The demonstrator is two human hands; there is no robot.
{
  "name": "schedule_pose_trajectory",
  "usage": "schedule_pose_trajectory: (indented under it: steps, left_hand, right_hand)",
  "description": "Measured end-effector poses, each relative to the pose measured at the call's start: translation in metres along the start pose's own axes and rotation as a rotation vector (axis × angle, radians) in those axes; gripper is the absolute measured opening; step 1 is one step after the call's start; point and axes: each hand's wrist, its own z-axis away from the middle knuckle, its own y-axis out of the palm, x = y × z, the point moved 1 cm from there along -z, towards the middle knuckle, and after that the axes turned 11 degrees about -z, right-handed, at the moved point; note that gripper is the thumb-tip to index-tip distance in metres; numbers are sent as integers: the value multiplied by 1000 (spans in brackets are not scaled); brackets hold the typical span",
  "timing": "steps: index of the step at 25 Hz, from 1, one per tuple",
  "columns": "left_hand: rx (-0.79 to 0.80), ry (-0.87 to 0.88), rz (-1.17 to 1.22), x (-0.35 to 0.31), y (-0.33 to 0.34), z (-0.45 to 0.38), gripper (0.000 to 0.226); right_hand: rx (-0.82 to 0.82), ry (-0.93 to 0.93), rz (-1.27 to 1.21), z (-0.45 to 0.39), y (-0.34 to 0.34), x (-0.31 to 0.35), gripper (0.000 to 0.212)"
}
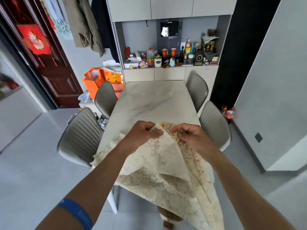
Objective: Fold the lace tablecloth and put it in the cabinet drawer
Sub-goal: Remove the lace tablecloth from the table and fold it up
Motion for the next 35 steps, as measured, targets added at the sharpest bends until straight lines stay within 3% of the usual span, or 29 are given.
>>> schedule_pose_trajectory:
  steps: [2, 4, 6, 8, 11, 15, 20, 23, 26, 31, 35]
  left_hand:
    - [-41, 22, 88, 9, -6, 33, 24]
    - [-67, 57, 142, 18, -19, 70, 36]
    - [-73, 71, 157, 23, -38, 109, 31]
    - [-79, 86, 150, 23, -53, 142, 28]
    - [-61, 52, 152, 22, -84, 190, 22]
    - [30, 77, 139, 3, -120, 238, 11]
    - [-92, 364, 141, -21, -126, 266, 14]
    - [-143, 320, 246, -31, -105, 266, 10]
    - [-216, 251, 326, -36, -80, 257, 13]
    - [-303, 307, 332, -46, -46, 242, 15]
    - [-342, 331, 308, -41, -27, 232, 15]
  right_hand:
    - [-42, -3, -18, 20, 29, 3, 29]
    - [-27, -31, -13, 44, 68, 6, 5]
    - [-76, -79, 206, 70, 113, 6, 20]
    - [-167, -161, 297, 88, 148, 7, 14]
    - [-119, -202, 160, 109, 192, 19, 11]
    - [69, -80, -138, 126, 220, 48, 7]
    - [256, 41, -403, 135, 222, 81, 7]
    - [273, 47, -400, 140, 202, 93, 11]
    - [246, 15, -316, 145, 180, 97, 11]
    - [119, -45, -239, 145, 145, 86, 17]
    - [35, -97, -109, 149, 133, 71, 9]
